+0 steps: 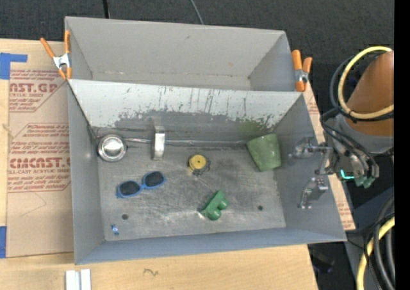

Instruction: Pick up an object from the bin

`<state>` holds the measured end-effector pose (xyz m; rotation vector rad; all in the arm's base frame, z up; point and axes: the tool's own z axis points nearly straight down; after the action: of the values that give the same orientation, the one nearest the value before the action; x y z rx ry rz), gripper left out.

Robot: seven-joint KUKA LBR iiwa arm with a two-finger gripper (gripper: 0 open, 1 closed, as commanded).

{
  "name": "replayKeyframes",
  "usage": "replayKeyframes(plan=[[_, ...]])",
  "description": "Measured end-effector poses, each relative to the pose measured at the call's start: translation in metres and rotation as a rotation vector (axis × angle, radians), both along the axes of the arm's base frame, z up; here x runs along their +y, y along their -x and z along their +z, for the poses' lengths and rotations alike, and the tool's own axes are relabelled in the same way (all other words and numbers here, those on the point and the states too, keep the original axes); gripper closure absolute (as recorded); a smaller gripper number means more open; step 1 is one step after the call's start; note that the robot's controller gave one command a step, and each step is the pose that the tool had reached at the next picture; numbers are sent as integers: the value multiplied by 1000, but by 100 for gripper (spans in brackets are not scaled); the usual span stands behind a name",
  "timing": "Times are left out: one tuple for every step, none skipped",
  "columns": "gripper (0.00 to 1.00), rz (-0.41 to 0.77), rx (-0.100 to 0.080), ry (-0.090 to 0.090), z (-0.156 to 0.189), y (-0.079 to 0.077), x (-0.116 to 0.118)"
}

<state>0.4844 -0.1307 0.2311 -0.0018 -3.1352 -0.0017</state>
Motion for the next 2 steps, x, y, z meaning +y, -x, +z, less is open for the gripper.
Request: replayKeyframes(plan=[[0, -157, -1, -2, -74, -4, 109], [0, 195, -10, 1, -160, -18, 148]])
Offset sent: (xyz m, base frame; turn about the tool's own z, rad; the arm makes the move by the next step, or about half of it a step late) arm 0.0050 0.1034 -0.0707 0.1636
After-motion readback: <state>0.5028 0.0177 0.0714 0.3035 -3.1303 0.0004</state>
